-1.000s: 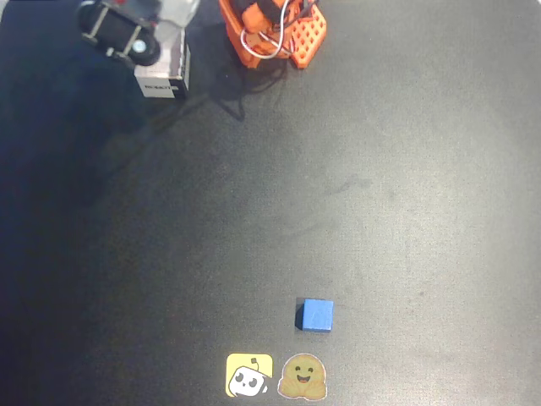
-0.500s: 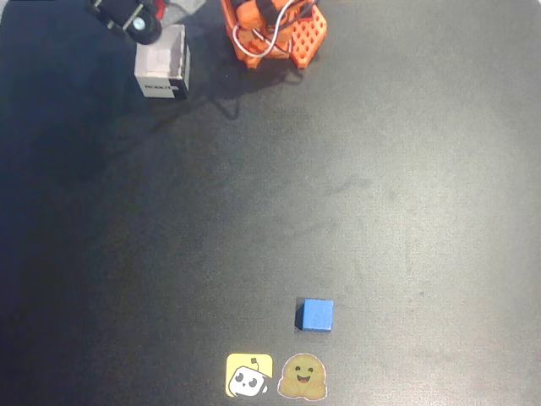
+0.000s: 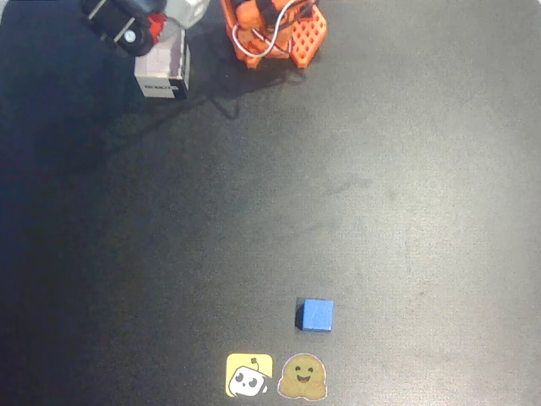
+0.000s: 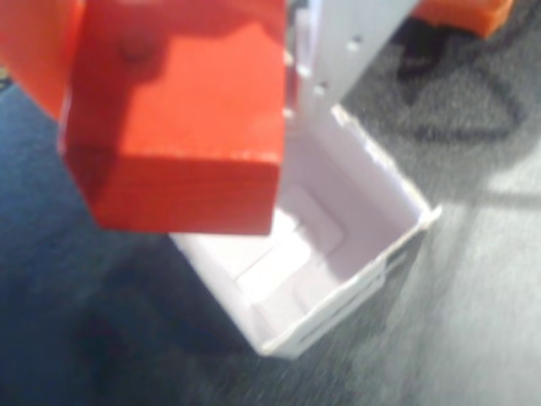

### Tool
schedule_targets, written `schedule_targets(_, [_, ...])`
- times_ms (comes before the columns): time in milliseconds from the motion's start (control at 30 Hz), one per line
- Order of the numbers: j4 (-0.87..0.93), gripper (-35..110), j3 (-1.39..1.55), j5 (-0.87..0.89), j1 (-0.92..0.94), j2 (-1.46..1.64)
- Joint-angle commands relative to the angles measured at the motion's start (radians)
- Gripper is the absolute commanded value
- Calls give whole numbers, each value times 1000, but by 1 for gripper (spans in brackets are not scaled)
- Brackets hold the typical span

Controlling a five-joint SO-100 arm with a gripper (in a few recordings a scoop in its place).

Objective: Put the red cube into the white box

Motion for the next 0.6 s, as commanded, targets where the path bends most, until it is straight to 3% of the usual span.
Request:
schedule_targets(0, [-21,0,11,9,-9,21])
schedule_targets(567, [-104,0,196,86,-46,149])
